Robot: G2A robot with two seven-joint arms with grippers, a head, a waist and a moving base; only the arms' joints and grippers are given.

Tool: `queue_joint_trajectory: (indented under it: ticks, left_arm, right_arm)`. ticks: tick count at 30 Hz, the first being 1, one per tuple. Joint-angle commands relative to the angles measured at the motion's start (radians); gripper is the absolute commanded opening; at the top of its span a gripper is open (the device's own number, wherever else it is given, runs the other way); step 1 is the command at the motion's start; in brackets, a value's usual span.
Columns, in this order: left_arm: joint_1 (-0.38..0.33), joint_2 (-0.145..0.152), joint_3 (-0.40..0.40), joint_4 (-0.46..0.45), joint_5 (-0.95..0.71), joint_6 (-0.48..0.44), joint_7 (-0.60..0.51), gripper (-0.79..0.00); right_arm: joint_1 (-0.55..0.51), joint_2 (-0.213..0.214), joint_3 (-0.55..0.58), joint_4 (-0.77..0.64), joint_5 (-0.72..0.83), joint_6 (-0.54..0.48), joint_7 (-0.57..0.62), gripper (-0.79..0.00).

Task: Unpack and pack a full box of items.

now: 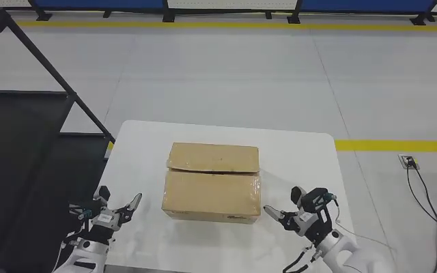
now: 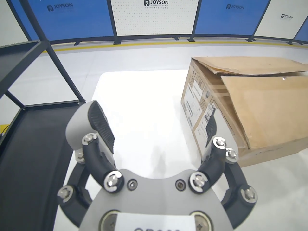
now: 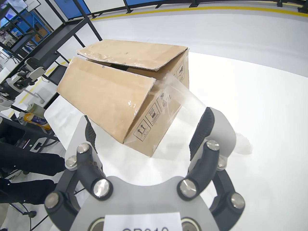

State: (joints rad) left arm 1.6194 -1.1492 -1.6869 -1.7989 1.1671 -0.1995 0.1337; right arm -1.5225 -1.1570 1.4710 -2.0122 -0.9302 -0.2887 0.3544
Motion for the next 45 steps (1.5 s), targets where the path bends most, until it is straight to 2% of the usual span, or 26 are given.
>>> queue_joint_trajectory:
  ticks: [1, 4, 6, 7, 9, 12, 15, 22, 32, 34, 45]
  left_arm:
    - [0.0, 0.0, 0.001, 0.0, 0.001, 0.001, 0.0, 0.0]
    - [0.0, 0.0, 0.001, 0.0, 0.001, 0.001, 0.0, 0.0]
    - [-0.002, -0.001, 0.016, -0.002, -0.025, -0.033, -0.011, 0.0]
    - [-0.013, 0.0, 0.015, 0.001, -0.034, -0.042, -0.023, 0.0]
    - [-0.041, -0.002, 0.024, 0.008, -0.027, -0.017, -0.032, 0.0]
    - [-0.076, -0.004, 0.034, 0.018, -0.06, -0.026, -0.054, 0.0]
    - [-0.102, -0.005, 0.034, 0.036, -0.12, -0.048, -0.075, 0.0]
    - [-0.135, -0.003, 0.014, 0.086, -0.282, -0.16, -0.128, 0.0]
    - [-0.125, -0.004, 0.01, 0.08, -0.305, -0.162, -0.138, 0.0]
    - [-0.126, -0.004, 0.012, 0.079, -0.304, -0.158, -0.139, 0.0]
    - [-0.126, -0.004, 0.012, 0.079, -0.304, -0.158, -0.139, 0.0]
  right_arm:
    - [0.0, 0.0, 0.0, 0.0, 0.0, 0.0, 0.0, 0.0]
    - [0.0, 0.0, 0.0, 0.0, 0.0, 0.0, 0.0, 0.0]
    - [-0.002, 0.0, -0.006, 0.008, 0.026, -0.029, 0.006, 0.0]
    - [0.008, 0.001, -0.004, 0.023, 0.066, -0.061, 0.015, 0.0]
    - [0.042, 0.0, 0.006, 0.058, 0.113, -0.053, 0.012, 0.0]
    - [0.096, -0.003, -0.017, 0.103, 0.256, -0.089, 0.039, 0.0]
    - [0.17, -0.006, -0.041, 0.171, 0.408, -0.112, 0.113, 0.0]
    - [0.371, -0.008, -0.07, 0.408, 0.743, -0.132, 0.318, 0.0]
    - [0.511, -0.01, -0.12, 0.612, 1.035, -0.219, 0.537, 0.0]
    - [0.528, -0.009, -0.126, 0.639, 1.076, -0.229, 0.581, 0.0]
    - [0.593, -0.014, -0.195, 0.718, 1.124, -0.233, 0.638, 0.0]
